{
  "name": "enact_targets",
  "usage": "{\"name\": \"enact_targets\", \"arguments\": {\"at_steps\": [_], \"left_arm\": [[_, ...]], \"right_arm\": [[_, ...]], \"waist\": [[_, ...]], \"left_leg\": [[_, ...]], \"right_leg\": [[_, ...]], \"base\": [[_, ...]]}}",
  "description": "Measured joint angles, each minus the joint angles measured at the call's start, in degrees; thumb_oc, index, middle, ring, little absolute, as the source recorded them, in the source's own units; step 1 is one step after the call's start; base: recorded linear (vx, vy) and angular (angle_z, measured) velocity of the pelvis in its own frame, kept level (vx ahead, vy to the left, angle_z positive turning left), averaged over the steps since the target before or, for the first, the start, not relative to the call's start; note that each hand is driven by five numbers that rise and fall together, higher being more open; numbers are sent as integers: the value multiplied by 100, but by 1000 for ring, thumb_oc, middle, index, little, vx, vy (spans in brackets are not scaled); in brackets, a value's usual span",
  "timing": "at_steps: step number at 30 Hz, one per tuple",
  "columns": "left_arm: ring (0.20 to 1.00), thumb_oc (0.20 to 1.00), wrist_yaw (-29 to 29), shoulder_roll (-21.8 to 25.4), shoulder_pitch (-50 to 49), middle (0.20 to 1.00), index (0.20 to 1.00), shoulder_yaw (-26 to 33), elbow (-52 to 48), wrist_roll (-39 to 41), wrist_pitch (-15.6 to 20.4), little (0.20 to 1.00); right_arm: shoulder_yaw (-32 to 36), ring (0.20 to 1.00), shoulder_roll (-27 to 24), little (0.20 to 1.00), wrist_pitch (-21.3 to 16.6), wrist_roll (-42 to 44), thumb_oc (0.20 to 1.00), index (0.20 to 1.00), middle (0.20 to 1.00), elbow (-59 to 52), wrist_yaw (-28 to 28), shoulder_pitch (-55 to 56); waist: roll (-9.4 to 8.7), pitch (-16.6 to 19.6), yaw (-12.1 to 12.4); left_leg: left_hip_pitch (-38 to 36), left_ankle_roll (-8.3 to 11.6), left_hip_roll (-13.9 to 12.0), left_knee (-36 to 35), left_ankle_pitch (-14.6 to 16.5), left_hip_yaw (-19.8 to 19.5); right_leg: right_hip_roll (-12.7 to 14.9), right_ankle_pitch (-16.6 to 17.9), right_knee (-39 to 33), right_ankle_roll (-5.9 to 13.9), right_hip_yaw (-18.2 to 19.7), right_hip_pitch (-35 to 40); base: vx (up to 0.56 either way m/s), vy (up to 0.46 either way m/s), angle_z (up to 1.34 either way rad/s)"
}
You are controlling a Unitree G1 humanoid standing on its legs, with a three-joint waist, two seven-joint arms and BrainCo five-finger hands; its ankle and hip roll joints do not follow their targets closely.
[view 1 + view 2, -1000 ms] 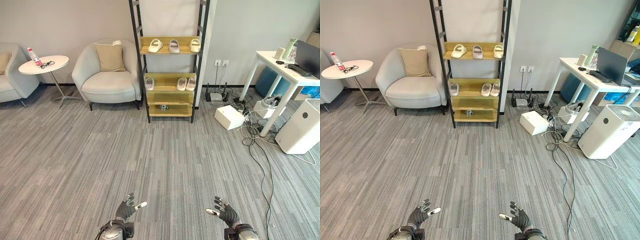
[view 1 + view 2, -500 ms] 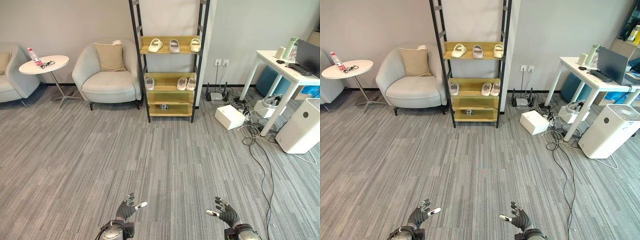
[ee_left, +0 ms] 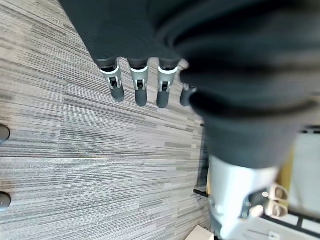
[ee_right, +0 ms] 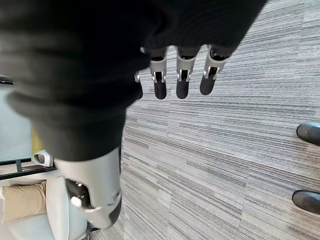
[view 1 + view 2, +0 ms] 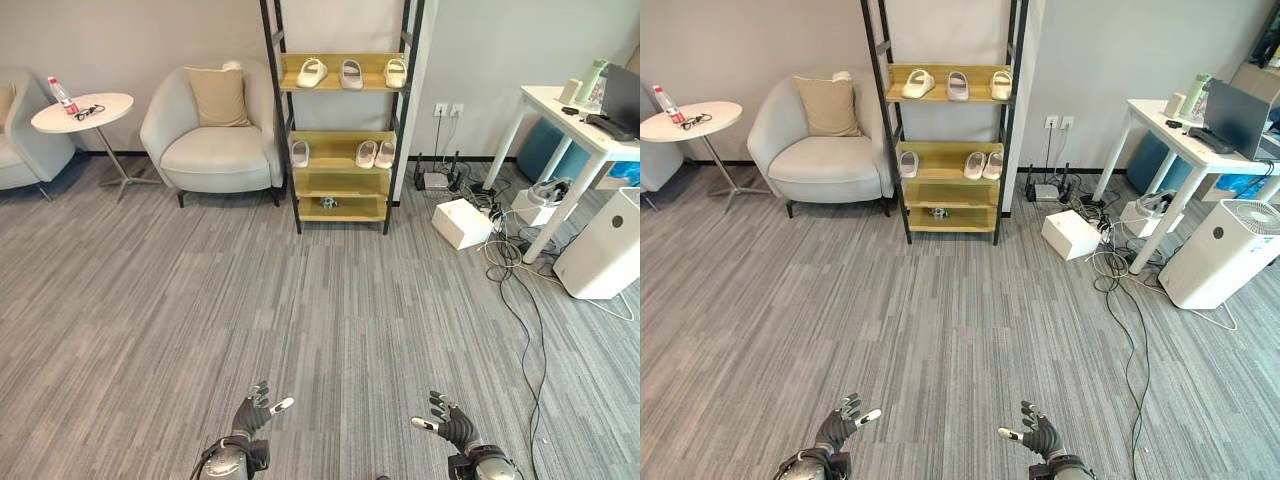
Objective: Arrange the slippers neatly on the shoe rack.
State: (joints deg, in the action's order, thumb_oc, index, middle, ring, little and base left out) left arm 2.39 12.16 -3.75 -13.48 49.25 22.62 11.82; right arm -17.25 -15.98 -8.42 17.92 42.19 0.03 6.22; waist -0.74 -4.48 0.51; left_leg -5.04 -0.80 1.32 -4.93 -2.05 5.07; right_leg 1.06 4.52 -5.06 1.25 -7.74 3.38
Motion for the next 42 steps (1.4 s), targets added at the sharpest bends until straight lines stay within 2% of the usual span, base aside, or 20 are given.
{"name": "enact_targets", "arguments": {"at_steps": [2,3,5,6,8,11,15,18,21,22,23,25,26,27,31,32,36,37,39,42], "left_arm": [[1000,1000,-5,103,50,1000,1000,0,-156,-11,1,1000],[1000,1000,6,211,348,1000,1000,28,-196,-12,6,1000],[1000,1000,19,317,499,1000,1000,37,-214,-11,10,1000],[1000,1000,-1,418,521,1000,1000,2,-229,-26,25,1000],[1000,1000,2,371,417,1000,1000,3,-179,-27,5,1000],[1000,1000,46,364,428,1000,1000,37,-162,-24,0,1000],[1000,1000,90,183,301,1000,1000,16,-191,-7,-1,1000],[1000,1000,87,144,239,1000,1000,31,-181,25,0,1000],[1000,1000,87,16,308,1000,1000,58,-171,124,-3,1000],[1000,1000,77,-46,431,1000,1000,42,-204,128,6,1000],[1000,1000,69,-43,483,1000,1000,57,-209,126,11,1000],[1000,1000,71,-40,462,1000,1000,58,-178,125,5,1000],[1000,1000,71,-42,455,1000,1000,58,-174,125,5,1000],[1000,1000,76,-49,423,1000,1000,23,-52,123,-5,1000],[1000,1000,82,-48,194,1000,1000,61,54,123,-53,1000],[1000,1000,85,9,233,1000,1000,46,-90,110,-52,1000],[1000,1000,84,245,682,1000,1000,0,-187,111,-47,1000],[1000,1000,89,254,722,1000,1000,17,-178,117,-39,1000],[1000,1000,89,320,679,1000,1000,24,-161,116,-40,1000],[1000,1000,94,326,667,1000,1000,80,-68,115,-54,1000]], "right_arm": [[52,1000,-115,1000,-6,0,1000,1000,1000,1,2,-142],[284,1000,-263,1000,-22,4,1000,1000,1000,2,-14,-318],[235,1000,-279,1000,-2,3,1000,1000,1000,10,-9,-304],[249,1000,-156,1000,-34,2,1000,1000,1000,-9,-21,-461],[248,1000,-119,1000,0,4,1000,1000,1000,-16,-23,-311],[258,1000,-86,1000,-3,0,1000,1000,1000,-145,-70,-332],[278,1000,-91,1000,7,-61,1000,1000,1000,-185,-78,11],[246,1000,-163,1000,-8,-100,1000,1000,1000,-256,-66,89],[233,1000,-426,1000,-55,-85,1000,1000,1000,-460,-10,95],[275,1000,-578,1000,-30,-68,1000,1000,1000,-459,-4,116],[271,1000,-602,1000,3,-49,1000,1000,1000,-447,2,94],[261,1000,-581,1000,-2,-44,1000,1000,1000,-436,-4,37],[259,1000,-577,1000,-2,-45,1000,1000,1000,-435,-6,36],[230,1000,-592,1000,-12,-47,1000,1000,1000,-430,-5,-16],[215,1000,-536,1000,-5,-54,1000,1000,1000,-435,10,-36],[213,1000,-443,1000,1,-53,1000,1000,1000,-464,14,-66],[156,1000,-319,1000,-8,-55,1000,1000,1000,-734,62,-122],[169,1000,-314,1000,0,-54,1000,1000,1000,-901,69,-129],[177,1000,-309,1000,-1,-54,1000,1000,1000,-1084,69,-12],[220,1000,-290,1000,3,-73,1000,1000,1000,-1114,61,203]], "waist": [[-24,-142,2],[38,-541,3],[-89,-703,-22],[-207,-963,56],[-108,-896,-21],[-192,-794,-50],[-218,-208,-209],[-118,49,-308],[-231,-59,-271],[-153,-137,-258],[-191,-203,-195],[-217,-314,-145],[-214,-317,-144],[-88,-407,7],[-65,-285,108],[-97,-255,112],[-176,-457,75],[-171,-543,90],[-164,-597,-62],[-269,-564,-190]], "left_leg": [[157,-64,31,35,-46,7],[391,-281,37,102,-81,23],[391,-351,113,158,-55,20],[346,-380,217,360,90,52],[191,-384,295,60,101,28],[137,-383,415,45,101,14],[-182,-135,338,36,351,-145],[-162,105,-76,395,503,-300],[885,589,-188,3177,829,-546],[1334,691,-262,3397,902,-794],[1377,686,-309,2777,909,-723],[1427,685,-383,706,367,-449],[1431,693,-390,627,323,-434],[1680,744,-562,-13,-303,-402],[1214,434,-390,-6,-618,-136],[1043,105,-322,31,-777,59],[741,-219,-97,32,-351,98],[532,-150,-26,31,-199,166],[291,-40,181,29,60,133],[9,-55,322,29,331,-31]], "right_leg": [[32,67,210,-34,6,-230],[97,-55,1560,187,59,-1108],[421,-356,2587,573,111,-1464],[639,-376,3892,879,401,-2145],[902,-562,2114,868,238,-2153],[962,53,398,979,112,-2029],[803,414,560,672,-207,-1413],[351,590,247,66,-364,-992],[240,321,129,-294,-326,-587],[126,59,36,-338,-343,-406],[122,17,35,-303,-345,-367],[51,-214,-5,-150,-336,-202],[45,-219,-5,-147,-337,-190],[-202,-354,-5,-263,-267,12],[-220,-760,31,-103,49,562],[-60,-1092,842,160,194,261],[500,-1577,3979,780,159,-1394],[739,-1652,3874,727,60,-1665],[1045,-889,1623,777,-29,-1883],[1028,194,-6,874,-32,-1842]], "base": [[-78,188,-11],[-56,246,-1],[155,168,-2],[378,-23,21],[343,-119,29],[250,-139,12],[275,-259,27],[194,-264,10],[193,-117,-16],[407,-74,-11],[456,63,10],[350,85,-4],[310,81,-21],[528,176,-28],[431,244,-54],[137,115,-49],[272,75,-22],[445,-124,6],[452,-175,18],[380,-225,30]]}}
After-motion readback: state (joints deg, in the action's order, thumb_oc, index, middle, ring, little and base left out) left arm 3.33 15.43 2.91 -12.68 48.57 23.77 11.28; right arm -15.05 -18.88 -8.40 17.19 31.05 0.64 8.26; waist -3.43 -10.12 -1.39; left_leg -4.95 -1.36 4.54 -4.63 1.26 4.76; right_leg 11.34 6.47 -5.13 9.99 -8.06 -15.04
